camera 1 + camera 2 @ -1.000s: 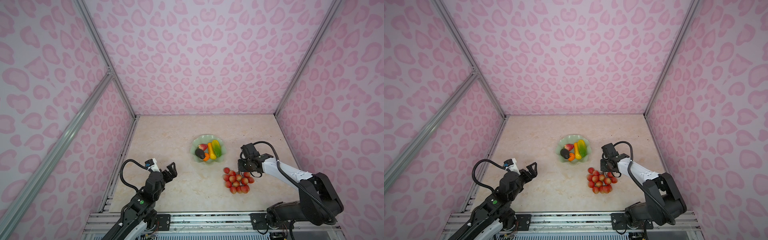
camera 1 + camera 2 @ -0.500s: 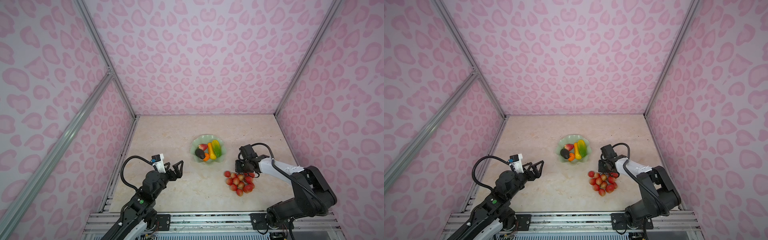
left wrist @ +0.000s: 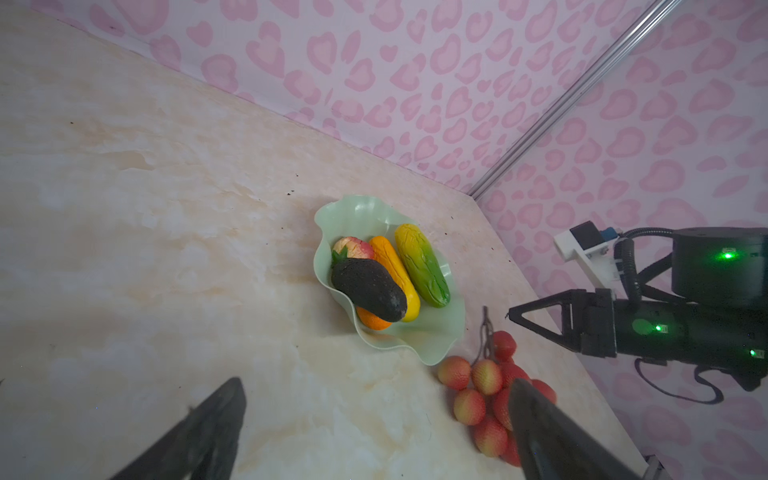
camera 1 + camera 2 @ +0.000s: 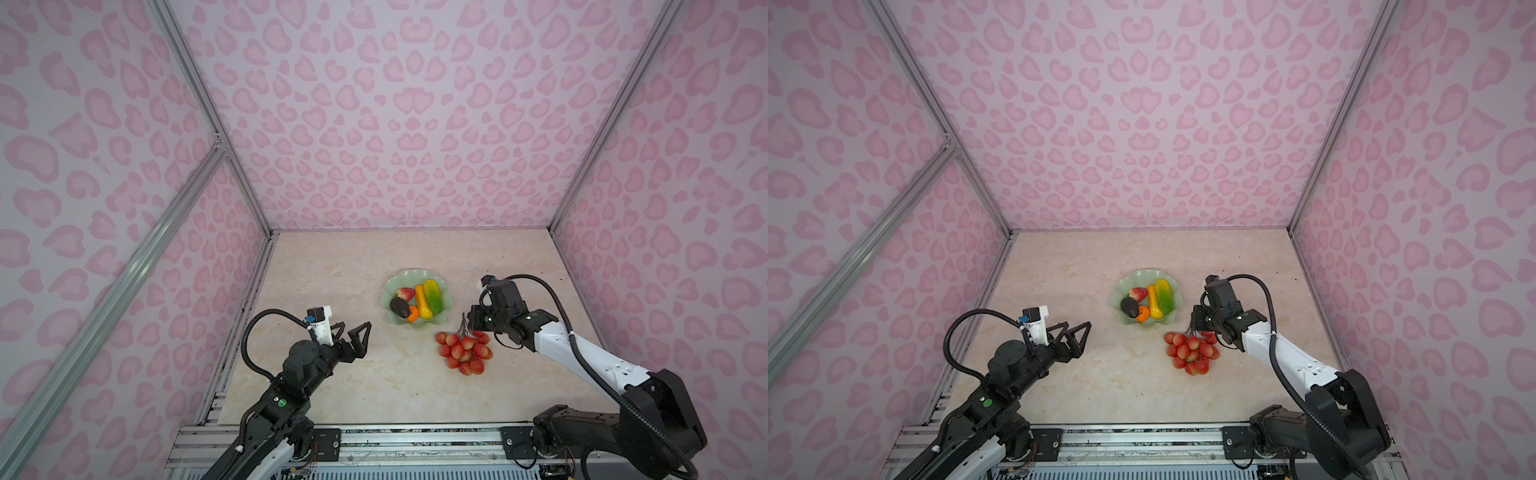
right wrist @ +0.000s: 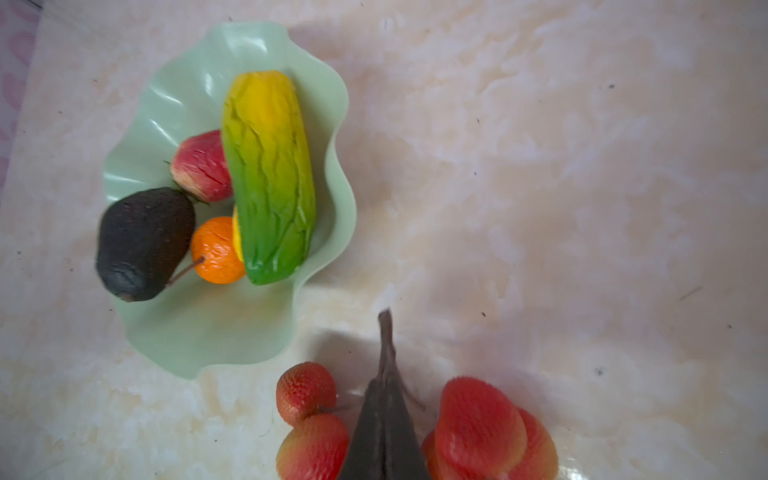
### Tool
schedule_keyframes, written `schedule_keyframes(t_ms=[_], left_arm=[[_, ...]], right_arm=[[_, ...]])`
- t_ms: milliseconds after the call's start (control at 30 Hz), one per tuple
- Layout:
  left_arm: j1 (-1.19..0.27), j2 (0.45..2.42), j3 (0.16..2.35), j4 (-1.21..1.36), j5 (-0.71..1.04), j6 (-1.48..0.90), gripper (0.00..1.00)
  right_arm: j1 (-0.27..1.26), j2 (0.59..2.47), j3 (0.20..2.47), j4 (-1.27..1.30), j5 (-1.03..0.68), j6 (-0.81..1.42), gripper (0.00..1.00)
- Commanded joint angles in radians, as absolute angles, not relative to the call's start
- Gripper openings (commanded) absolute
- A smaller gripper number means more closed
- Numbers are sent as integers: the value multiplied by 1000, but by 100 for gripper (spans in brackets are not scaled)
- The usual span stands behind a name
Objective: Place and organize the fake fruits in the fruit bowl
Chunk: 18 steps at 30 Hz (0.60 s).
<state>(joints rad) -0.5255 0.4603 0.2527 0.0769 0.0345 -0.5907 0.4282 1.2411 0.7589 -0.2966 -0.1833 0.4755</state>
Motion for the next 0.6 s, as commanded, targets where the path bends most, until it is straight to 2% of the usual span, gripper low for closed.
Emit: schedule_keyframes(t_ms=[0, 233, 267, 333, 400, 567], left_arm=[[-526, 449, 271, 118, 91, -547, 99], [-526, 439, 266, 107, 61, -553, 99], [-526, 440, 266, 107, 59, -555, 99], [-526, 442, 265, 103, 53, -558, 99], [-526, 441, 264, 100, 44, -561, 99], [-526, 439, 267, 91, 35, -561, 99]], right_arm=[[445, 1188, 772, -284, -179, 458, 0], [482, 1194, 816, -338, -81, 434, 0], [482, 1216, 821, -343, -68, 420, 3], [479, 1279, 840, -348, -60, 387, 20], [478, 1372, 900, -403, -70, 335, 30], [479, 1525, 956, -377, -148, 272, 37]])
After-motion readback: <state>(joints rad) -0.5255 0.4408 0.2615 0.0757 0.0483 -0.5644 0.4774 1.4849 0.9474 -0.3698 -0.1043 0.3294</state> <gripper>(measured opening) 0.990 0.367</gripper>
